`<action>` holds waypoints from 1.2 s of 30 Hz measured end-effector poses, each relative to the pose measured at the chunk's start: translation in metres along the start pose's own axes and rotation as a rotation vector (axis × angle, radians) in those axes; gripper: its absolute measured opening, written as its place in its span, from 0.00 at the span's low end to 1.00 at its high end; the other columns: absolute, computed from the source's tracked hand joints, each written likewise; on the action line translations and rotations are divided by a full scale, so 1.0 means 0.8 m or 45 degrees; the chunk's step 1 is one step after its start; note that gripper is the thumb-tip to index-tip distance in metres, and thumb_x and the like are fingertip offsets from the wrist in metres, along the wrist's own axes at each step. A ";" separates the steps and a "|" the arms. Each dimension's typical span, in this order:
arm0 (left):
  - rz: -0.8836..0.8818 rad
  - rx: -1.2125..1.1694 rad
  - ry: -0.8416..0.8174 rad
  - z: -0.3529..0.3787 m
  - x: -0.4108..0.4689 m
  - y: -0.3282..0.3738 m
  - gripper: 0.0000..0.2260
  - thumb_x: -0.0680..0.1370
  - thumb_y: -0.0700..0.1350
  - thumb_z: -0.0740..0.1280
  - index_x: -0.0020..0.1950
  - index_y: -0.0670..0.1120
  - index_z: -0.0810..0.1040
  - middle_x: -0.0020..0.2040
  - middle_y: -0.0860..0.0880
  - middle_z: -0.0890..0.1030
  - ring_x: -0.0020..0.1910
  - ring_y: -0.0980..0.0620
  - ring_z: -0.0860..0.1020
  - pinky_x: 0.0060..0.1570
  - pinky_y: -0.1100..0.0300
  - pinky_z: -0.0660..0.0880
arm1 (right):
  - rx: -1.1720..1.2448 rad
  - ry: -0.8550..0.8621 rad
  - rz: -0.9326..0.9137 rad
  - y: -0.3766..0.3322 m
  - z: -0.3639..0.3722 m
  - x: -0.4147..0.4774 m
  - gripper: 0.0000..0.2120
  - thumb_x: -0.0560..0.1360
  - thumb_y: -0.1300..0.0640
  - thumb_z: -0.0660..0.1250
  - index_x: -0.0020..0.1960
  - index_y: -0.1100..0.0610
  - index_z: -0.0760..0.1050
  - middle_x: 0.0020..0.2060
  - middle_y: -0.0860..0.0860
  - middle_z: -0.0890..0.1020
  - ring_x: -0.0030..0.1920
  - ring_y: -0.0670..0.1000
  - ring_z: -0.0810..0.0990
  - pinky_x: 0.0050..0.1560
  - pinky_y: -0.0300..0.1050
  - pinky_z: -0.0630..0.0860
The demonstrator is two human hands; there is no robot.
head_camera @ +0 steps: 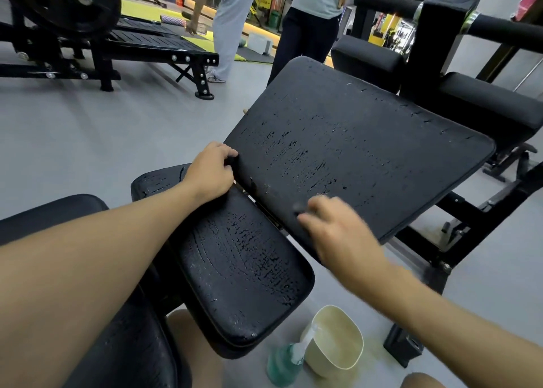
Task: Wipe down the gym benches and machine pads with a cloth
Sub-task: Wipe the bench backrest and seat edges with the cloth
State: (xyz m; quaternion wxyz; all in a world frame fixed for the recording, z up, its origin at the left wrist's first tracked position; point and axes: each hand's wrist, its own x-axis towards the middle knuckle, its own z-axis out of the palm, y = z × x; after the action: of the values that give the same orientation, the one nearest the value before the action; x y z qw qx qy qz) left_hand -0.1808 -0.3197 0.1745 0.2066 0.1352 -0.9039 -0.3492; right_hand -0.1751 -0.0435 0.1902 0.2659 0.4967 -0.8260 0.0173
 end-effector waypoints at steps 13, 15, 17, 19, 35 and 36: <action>-0.210 0.109 -0.079 -0.001 -0.006 0.004 0.27 0.77 0.37 0.56 0.76 0.49 0.65 0.66 0.48 0.76 0.71 0.37 0.65 0.66 0.52 0.65 | 0.034 -0.206 -0.292 -0.005 0.009 0.044 0.12 0.77 0.62 0.58 0.47 0.58 0.81 0.45 0.55 0.78 0.40 0.57 0.74 0.41 0.49 0.75; -0.215 0.110 -0.069 -0.003 -0.007 0.006 0.25 0.77 0.36 0.56 0.74 0.48 0.68 0.65 0.47 0.77 0.69 0.38 0.67 0.61 0.53 0.66 | -0.022 -0.095 -0.120 0.031 0.008 0.072 0.09 0.74 0.66 0.64 0.49 0.59 0.81 0.44 0.56 0.77 0.41 0.58 0.73 0.41 0.52 0.75; -0.221 0.095 -0.069 -0.002 -0.006 0.005 0.20 0.76 0.35 0.56 0.66 0.48 0.71 0.59 0.46 0.78 0.66 0.38 0.70 0.55 0.54 0.66 | 0.014 0.031 0.117 0.037 0.014 0.086 0.11 0.70 0.71 0.65 0.48 0.62 0.81 0.44 0.57 0.76 0.41 0.59 0.74 0.41 0.53 0.76; -0.234 0.076 -0.054 -0.002 -0.004 0.004 0.19 0.75 0.35 0.55 0.64 0.47 0.72 0.54 0.46 0.78 0.63 0.38 0.72 0.51 0.54 0.67 | 0.084 -0.023 0.039 0.000 0.028 0.081 0.12 0.70 0.68 0.61 0.45 0.62 0.81 0.44 0.57 0.77 0.40 0.59 0.74 0.41 0.51 0.77; -0.247 0.008 -0.065 -0.008 -0.006 0.005 0.25 0.74 0.33 0.55 0.71 0.45 0.68 0.67 0.45 0.77 0.69 0.43 0.71 0.64 0.50 0.70 | 0.067 -0.004 0.166 0.034 0.053 0.173 0.13 0.70 0.71 0.64 0.49 0.61 0.82 0.44 0.57 0.77 0.43 0.60 0.74 0.43 0.54 0.76; -0.247 0.004 -0.069 -0.009 -0.006 0.006 0.26 0.74 0.32 0.55 0.71 0.45 0.68 0.67 0.45 0.77 0.69 0.42 0.71 0.64 0.50 0.71 | 0.083 0.030 0.231 0.028 0.056 0.174 0.13 0.70 0.72 0.64 0.48 0.61 0.82 0.44 0.57 0.78 0.43 0.60 0.74 0.43 0.54 0.76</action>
State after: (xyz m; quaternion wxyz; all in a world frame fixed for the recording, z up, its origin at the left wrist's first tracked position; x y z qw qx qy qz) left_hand -0.1738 -0.3186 0.1811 0.1470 0.2128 -0.8925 -0.3695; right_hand -0.2633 -0.1580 0.2203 0.2568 0.4282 -0.8633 0.0741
